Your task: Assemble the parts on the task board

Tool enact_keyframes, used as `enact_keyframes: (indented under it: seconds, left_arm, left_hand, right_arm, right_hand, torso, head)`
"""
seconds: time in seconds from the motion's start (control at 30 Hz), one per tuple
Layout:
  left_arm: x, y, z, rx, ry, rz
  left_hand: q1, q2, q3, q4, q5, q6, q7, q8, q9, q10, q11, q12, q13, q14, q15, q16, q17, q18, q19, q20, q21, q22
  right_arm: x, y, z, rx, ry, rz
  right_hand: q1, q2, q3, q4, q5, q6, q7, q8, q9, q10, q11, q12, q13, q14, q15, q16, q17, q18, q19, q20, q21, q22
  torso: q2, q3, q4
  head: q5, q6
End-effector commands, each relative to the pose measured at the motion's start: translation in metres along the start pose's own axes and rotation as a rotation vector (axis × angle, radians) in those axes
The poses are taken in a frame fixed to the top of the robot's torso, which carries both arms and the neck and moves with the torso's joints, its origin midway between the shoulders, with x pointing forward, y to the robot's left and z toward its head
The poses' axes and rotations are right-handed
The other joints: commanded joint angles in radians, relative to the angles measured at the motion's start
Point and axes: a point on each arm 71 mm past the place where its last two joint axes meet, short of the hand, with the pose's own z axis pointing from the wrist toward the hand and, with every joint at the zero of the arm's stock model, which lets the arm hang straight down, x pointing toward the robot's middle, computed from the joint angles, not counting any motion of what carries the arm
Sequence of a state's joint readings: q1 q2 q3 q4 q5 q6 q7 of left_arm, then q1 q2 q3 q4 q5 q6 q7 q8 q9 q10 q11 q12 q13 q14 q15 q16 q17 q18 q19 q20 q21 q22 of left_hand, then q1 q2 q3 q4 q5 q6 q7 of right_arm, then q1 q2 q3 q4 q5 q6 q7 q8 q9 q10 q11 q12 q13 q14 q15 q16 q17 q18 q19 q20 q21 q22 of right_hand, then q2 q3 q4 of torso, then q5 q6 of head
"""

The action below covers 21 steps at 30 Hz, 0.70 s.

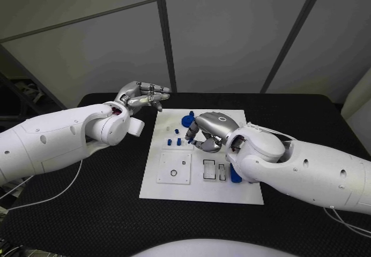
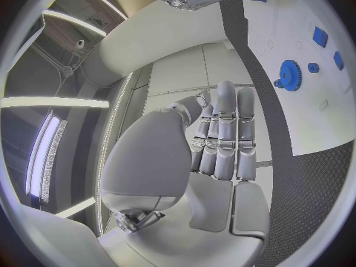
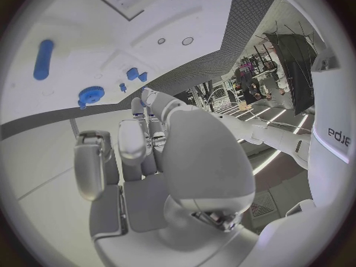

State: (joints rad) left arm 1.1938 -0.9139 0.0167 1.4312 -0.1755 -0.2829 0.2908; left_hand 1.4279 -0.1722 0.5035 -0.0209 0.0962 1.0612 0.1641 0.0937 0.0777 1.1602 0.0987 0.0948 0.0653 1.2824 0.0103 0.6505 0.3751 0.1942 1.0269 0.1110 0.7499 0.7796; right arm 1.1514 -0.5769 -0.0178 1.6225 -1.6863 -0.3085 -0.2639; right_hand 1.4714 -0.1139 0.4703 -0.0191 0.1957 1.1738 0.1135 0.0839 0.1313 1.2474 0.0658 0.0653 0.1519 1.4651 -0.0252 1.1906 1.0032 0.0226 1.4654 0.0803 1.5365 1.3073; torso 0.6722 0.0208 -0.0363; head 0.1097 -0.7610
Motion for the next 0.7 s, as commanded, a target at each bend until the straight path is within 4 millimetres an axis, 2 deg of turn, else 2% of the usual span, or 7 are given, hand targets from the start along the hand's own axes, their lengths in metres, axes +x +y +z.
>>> enact_keyframes:
  seconds: [0.03, 0.3, 0.7]
  left_arm:
    - [0.003, -0.002, 0.0, 0.017, 0.007, -0.015]
    - [0.006, -0.003, 0.001, 0.021, 0.013, -0.017]
    - [0.009, -0.003, 0.002, 0.021, 0.024, -0.027]
  left_hand:
    - [-0.003, 0.006, 0.0, -0.005, 0.006, 0.0, 0.007, -0.004, -0.002, -0.001, 0.005, -0.006, -0.001, -0.007, 0.001, -0.003, -0.001, -0.011, -0.006, 0.002, -0.006, -0.001]
    - [-0.004, 0.006, 0.0, -0.006, 0.007, -0.001, 0.008, -0.005, -0.002, -0.002, 0.006, -0.006, -0.001, -0.007, 0.001, -0.006, -0.002, -0.011, -0.006, 0.002, -0.007, -0.001]
    - [-0.013, 0.009, -0.006, -0.002, -0.006, -0.005, 0.009, -0.008, -0.003, -0.006, 0.008, -0.009, -0.001, -0.005, 0.004, -0.013, -0.004, -0.011, -0.009, 0.005, -0.013, -0.004]
  right_arm:
    - [0.01, 0.003, 0.003, -0.008, 0.073, 0.021]
    - [0.029, 0.009, 0.007, -0.011, 0.123, 0.009]
    - [0.042, 0.014, 0.007, -0.017, 0.168, 0.006]
  right_hand:
    - [-0.006, 0.007, 0.001, -0.006, 0.006, -0.005, 0.006, -0.006, 0.001, 0.016, -0.011, -0.003, -0.002, 0.014, -0.006, -0.004, -0.003, -0.012, 0.084, -0.005, -0.002, 0.231]
    - [-0.007, 0.008, 0.002, -0.008, 0.006, -0.006, 0.006, -0.007, 0.002, 0.015, -0.011, -0.003, -0.002, 0.014, -0.006, -0.004, -0.003, -0.012, 0.084, -0.004, -0.003, 0.231]
    - [-0.009, 0.01, 0.004, -0.011, 0.006, -0.007, 0.006, -0.008, 0.002, 0.013, -0.011, -0.003, -0.003, 0.014, -0.006, -0.003, -0.003, -0.012, 0.083, -0.004, -0.003, 0.23]
  torso:
    - [0.0, -0.0004, -0.0018]
    - [0.0, 0.0016, -0.0017]
    - [0.0, 0.0013, -0.0011]
  head:
    - [0.005, -0.004]
    - [0.009, -0.011]
    - [0.01, -0.018]
